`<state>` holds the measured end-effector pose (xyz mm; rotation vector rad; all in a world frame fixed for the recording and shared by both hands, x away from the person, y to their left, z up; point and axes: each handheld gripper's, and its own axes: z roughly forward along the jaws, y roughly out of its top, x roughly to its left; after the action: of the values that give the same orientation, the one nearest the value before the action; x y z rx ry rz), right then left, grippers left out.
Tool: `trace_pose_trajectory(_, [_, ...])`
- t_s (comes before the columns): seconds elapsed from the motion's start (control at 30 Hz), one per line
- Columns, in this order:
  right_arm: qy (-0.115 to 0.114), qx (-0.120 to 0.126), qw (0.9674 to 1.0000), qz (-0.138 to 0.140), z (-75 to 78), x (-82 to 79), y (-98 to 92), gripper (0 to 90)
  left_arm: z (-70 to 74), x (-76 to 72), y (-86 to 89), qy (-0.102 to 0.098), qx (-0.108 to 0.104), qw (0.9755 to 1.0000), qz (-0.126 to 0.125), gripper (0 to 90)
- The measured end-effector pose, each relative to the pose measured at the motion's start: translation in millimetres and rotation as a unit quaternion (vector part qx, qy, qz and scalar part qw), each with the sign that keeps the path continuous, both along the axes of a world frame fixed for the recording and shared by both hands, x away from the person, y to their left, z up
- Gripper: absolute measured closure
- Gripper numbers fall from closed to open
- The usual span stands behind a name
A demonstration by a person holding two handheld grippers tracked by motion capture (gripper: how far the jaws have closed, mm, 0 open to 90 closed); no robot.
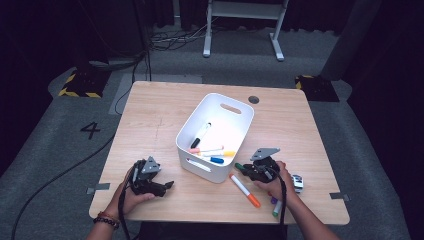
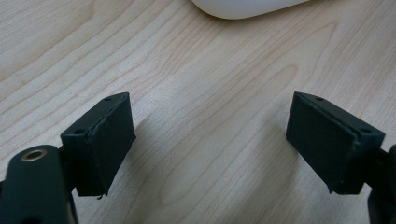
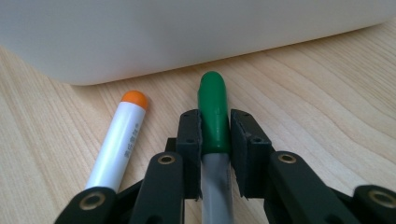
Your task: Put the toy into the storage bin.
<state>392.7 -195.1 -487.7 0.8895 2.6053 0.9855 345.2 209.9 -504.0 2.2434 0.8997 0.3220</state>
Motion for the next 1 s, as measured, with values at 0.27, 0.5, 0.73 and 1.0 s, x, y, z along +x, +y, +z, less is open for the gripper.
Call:
trace_pose_trajectory(0.27, [-0.021, 0.038, 0.9988, -0.022, 15.7, 0.4, -16.7, 74.9, 0.0, 0.0, 0.1, 0.001, 0.001, 1.0000, 0.000, 15.4])
trace_pose_trajectory(0.5, [-0.049, 0.063, 0.9962, -0.035, 33.8, 0.3, -32.2, 75.0, -0.2, 0.0, -0.1, 0.002, -0.002, 1.0000, -0.001, 15.4])
trace_pose_trajectory(0.73, [-0.069, 0.083, 0.9939, -0.026, 51.4, -2.7, -37.6, 74.9, -0.1, 0.0, -0.1, 0.002, -0.001, 1.0000, 0.000, 15.4])
trace_pose_trajectory(1.0, [-0.092, 0.093, 0.9913, -0.016, 76.5, -4.1, -38.2, 75.0, -0.2, 0.0, -0.1, 0.003, -0.002, 1.0000, 0.000, 15.4])
